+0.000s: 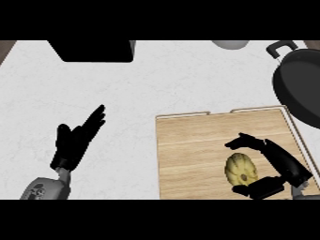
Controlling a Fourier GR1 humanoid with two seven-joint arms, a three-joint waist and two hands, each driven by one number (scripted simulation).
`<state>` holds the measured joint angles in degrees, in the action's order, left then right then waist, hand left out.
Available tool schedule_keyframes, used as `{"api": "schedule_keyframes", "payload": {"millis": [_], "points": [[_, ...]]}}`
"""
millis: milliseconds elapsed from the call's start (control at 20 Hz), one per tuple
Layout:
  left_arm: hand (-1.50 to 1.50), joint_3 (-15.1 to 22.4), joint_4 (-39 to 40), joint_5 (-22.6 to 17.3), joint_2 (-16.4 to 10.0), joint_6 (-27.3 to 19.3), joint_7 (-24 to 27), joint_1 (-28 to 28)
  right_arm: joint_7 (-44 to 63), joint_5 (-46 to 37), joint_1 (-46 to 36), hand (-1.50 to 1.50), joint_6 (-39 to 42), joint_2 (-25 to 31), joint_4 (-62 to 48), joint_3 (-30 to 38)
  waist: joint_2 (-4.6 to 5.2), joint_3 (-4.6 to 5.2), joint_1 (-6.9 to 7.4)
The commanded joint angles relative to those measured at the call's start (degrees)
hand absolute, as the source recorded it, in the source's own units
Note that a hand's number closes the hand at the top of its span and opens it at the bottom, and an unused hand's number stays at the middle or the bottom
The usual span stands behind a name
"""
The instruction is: Pick the squash from the tray and place it in the pot
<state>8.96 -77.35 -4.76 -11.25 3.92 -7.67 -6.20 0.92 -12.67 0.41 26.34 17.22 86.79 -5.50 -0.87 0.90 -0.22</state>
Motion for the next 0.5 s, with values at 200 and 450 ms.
{"api": "schedule_keyframes", "payload": {"millis": [200, 450], "points": [[0.00, 1.0, -2.1, 1.3, 2.5, -1.8, -2.2, 0.5, -7.5, -0.3, 0.1, 1.50, 0.3, -2.8, -10.0, -0.5, 0.96, -0.96, 0.70], [0.00, -0.4, -1.0, 1.3, 0.1, 0.1, 0.5, 2.0, -15.6, 2.8, 4.6, 1.50, -2.7, -0.2, -10.1, 7.2, 0.91, -0.96, -0.06]]}}
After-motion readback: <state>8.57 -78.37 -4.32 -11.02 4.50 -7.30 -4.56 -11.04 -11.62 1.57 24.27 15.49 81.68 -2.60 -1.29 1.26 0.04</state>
